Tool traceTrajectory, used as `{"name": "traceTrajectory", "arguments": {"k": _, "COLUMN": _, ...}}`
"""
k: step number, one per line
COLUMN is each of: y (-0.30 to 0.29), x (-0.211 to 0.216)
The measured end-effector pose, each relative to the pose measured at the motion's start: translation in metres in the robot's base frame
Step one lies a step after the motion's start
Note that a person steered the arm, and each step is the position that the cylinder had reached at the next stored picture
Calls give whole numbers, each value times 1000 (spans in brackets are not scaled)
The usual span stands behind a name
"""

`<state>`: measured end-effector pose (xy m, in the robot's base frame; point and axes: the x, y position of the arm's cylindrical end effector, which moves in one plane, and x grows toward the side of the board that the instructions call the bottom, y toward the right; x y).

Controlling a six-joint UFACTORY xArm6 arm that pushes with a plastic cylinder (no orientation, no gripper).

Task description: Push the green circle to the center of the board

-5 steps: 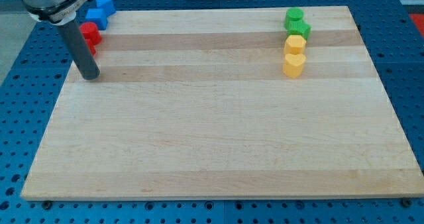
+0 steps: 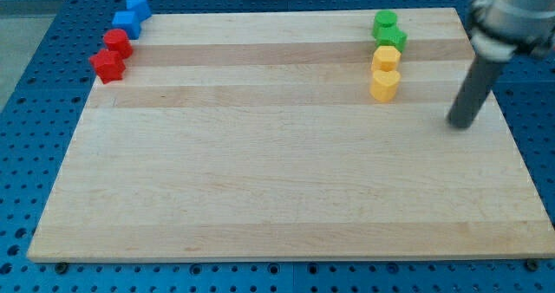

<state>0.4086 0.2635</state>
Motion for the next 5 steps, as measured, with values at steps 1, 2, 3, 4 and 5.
{"name": "traceTrajectory", "arguments": {"k": 1, "y": 25, "x": -122}}
{"name": "traceTrajectory", "arguments": {"k": 2, "y": -13, "x": -214}}
{"name": "traceTrajectory", "arguments": {"k": 3, "y": -25, "x": -216}}
{"name": "traceTrajectory", "arguments": {"k": 4, "y": -25, "x": -216}}
{"name": "traceTrajectory", "arguments": {"k": 5, "y": -25, "x": -216}}
